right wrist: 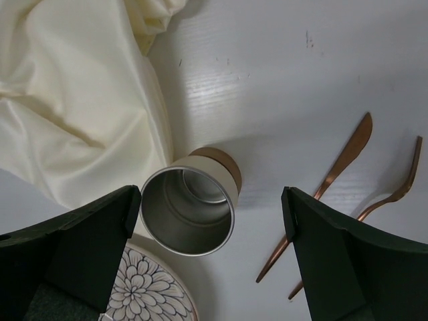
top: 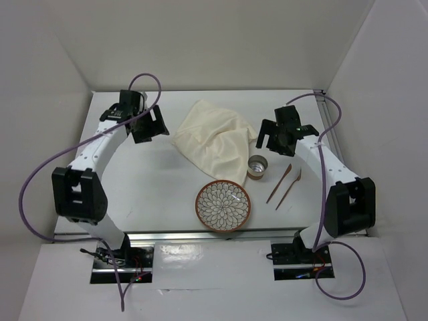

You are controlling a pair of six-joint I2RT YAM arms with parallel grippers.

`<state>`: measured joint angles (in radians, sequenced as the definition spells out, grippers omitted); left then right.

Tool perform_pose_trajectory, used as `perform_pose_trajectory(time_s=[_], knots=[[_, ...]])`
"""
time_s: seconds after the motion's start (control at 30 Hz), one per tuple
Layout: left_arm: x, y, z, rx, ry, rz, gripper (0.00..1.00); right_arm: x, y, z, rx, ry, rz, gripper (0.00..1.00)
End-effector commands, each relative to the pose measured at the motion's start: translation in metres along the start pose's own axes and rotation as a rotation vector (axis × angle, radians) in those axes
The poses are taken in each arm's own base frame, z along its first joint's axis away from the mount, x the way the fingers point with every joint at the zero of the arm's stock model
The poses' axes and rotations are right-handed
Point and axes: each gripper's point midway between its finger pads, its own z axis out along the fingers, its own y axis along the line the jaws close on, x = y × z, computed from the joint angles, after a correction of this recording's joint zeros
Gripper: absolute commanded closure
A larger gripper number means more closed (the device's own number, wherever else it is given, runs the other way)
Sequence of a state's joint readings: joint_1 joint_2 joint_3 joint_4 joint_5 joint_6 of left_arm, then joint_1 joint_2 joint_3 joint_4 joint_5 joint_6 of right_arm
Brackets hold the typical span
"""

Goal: Set the dinner table for one person

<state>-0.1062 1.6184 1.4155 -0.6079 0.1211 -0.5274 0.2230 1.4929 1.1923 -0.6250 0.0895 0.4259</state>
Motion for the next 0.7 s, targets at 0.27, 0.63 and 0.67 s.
perform_pose_trajectory(time_s=[0.27,0.63,0.67], knots=[[0.004,-0.014,0.093,0.082,0.229,-0.119,0.09,-0.003,0.018,-0.02,-0.11,-0.059,-0.023,0.0],[0.008,-0.011,0.132,0.071,0.266,-0.102,0.23,0.003,0.016,-0.019,-0.102,-0.042,-0.024,0.0],[0.009,-0.01,0.136,0.071,0.266,-0.102,0.25,0.003,0.016,-0.019,-0.102,-0.042,-0.024,0.0]])
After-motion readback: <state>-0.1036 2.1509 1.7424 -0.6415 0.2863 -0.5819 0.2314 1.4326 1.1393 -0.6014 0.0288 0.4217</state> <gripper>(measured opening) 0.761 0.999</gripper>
